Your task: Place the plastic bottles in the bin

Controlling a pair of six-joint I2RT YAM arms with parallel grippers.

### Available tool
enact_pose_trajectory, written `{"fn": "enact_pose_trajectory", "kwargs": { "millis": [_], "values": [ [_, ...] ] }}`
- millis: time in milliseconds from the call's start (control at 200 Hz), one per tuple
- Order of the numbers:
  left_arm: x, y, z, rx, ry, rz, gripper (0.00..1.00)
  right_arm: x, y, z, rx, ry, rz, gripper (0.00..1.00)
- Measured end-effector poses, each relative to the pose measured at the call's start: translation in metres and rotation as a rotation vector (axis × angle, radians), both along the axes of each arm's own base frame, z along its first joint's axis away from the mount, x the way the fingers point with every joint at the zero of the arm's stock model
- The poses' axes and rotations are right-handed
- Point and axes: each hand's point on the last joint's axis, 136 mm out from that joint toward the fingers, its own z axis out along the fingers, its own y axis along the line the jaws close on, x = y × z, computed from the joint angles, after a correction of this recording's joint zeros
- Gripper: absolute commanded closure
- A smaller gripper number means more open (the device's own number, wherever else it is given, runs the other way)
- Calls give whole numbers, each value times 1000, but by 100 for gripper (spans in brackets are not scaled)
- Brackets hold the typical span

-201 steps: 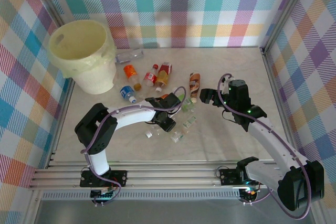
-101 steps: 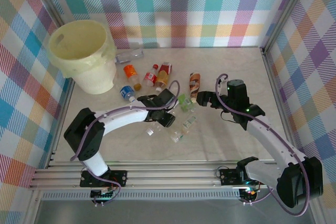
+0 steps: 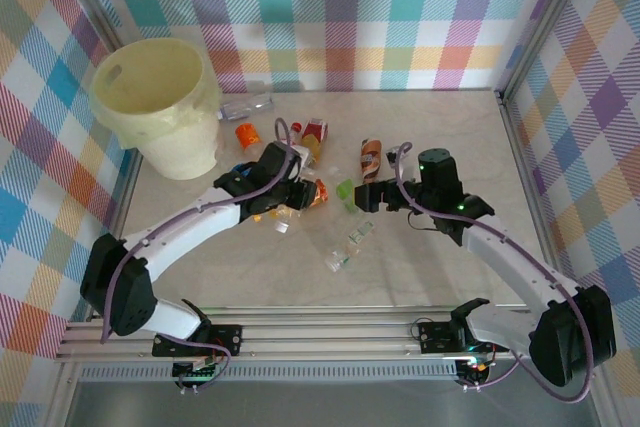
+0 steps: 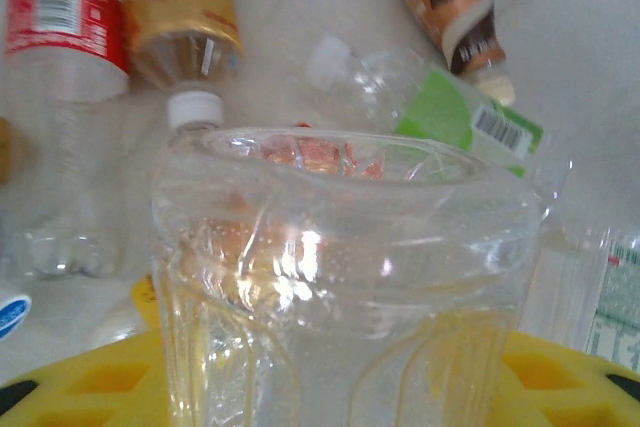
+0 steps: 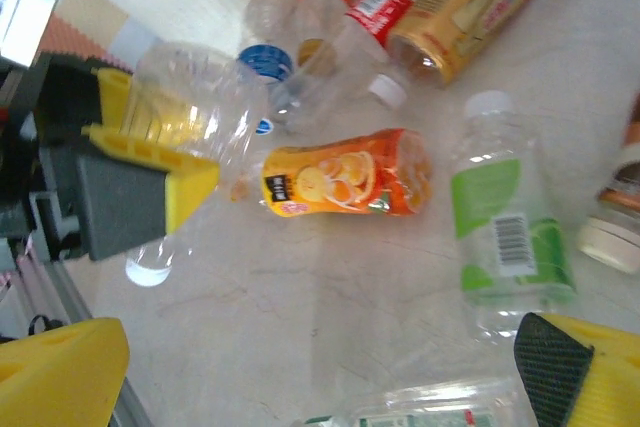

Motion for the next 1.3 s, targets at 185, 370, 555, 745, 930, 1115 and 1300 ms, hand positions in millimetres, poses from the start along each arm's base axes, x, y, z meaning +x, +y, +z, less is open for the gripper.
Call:
{"fn": "enact_pose_trajectory", "kwargs": {
  "millis": [185, 370, 555, 745, 930, 1115, 1300],
  "values": [
    [16, 35, 30, -94, -45, 153, 59, -4, 24, 20, 22, -70, 89, 0],
    [32, 72, 68, -188, -106, 298, 60, -1, 44, 38, 46, -147, 139, 0],
    [52, 104, 124, -268, -216, 404, 62, 6, 52, 51, 54, -216, 130, 0],
    [66, 140, 170, -291, -338, 536, 63, 16, 49, 58, 47, -265, 87, 0],
    [74, 178, 214, -311, -460, 647, 62, 19, 45, 65, 46, -296, 62, 0],
    [93, 210, 268, -337, -590, 722, 62, 20, 42, 70, 44, -313, 40, 0],
    [125, 242, 288, -295, -655, 795, 61, 20, 40, 70, 39, -319, 39, 0]
  ]
}}
